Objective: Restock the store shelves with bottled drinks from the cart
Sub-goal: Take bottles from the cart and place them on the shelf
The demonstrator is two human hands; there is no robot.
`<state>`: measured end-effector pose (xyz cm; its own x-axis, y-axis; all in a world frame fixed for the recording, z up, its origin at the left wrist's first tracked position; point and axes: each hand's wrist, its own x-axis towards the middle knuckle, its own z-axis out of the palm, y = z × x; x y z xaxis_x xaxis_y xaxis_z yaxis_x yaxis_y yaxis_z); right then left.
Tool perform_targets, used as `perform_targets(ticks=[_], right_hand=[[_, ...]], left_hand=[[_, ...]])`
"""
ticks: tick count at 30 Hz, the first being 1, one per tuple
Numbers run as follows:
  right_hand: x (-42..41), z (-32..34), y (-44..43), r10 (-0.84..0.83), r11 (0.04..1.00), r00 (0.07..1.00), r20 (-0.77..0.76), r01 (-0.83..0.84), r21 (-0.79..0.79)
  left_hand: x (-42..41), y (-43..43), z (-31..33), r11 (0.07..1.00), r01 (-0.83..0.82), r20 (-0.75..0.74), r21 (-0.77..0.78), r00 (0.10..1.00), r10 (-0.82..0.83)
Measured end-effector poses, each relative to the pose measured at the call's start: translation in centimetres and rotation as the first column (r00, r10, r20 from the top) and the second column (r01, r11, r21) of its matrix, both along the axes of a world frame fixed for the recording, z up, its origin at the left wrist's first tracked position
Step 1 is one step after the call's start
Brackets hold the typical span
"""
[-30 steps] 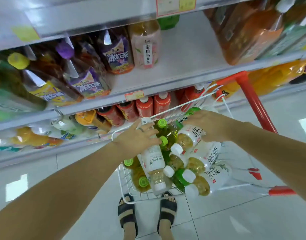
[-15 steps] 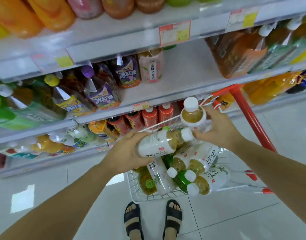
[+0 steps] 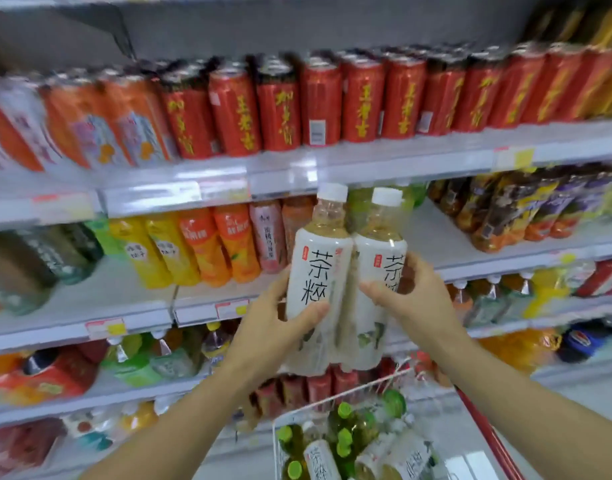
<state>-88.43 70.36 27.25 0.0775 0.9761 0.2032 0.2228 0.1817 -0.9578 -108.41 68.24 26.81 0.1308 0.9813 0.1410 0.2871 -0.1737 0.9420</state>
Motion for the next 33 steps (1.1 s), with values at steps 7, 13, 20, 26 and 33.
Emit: perform_targets(ticks=[7, 13, 20, 26, 33], right_hand=[[-4.2, 15.2, -0.5, 0.088, 0.938, 0.993, -0.075, -0.058, 0.341], [-8.8, 24.8, 0.3, 0.125, 0.827, 0.989, -0.077, -0.06, 0.559], [-16.1, 33.3, 3.9, 0.099, 0.659, 0.988, -0.122, 0.027, 0.752], [-22.2, 35.2, 9.7, 0.062, 0.648, 0.984, -0.168, 0.089, 0.757], [-26.6, 34.2, 16.0, -0.011, 0.727, 0.988, -0.155, 0.114, 0.677]], left_hand=[[-2.5, -1.2, 13.7, 0.915, -0.064, 0.061, 0.398, 0.997, 0.044], [-7.0, -0.5, 23.6, 0.767, -0.065, 0.01, 0.638, 0.997, 0.076], [-13.1, 3.6, 32.3, 0.598, -0.035, -0.006, 0.801, 0.998, 0.067], [-17.9, 9.5, 34.7, 0.568, -0.055, 0.024, 0.821, 0.998, 0.062], [-22.0, 16.2, 33.6, 0.688, -0.099, 0.046, 0.719, 0.994, 0.095]])
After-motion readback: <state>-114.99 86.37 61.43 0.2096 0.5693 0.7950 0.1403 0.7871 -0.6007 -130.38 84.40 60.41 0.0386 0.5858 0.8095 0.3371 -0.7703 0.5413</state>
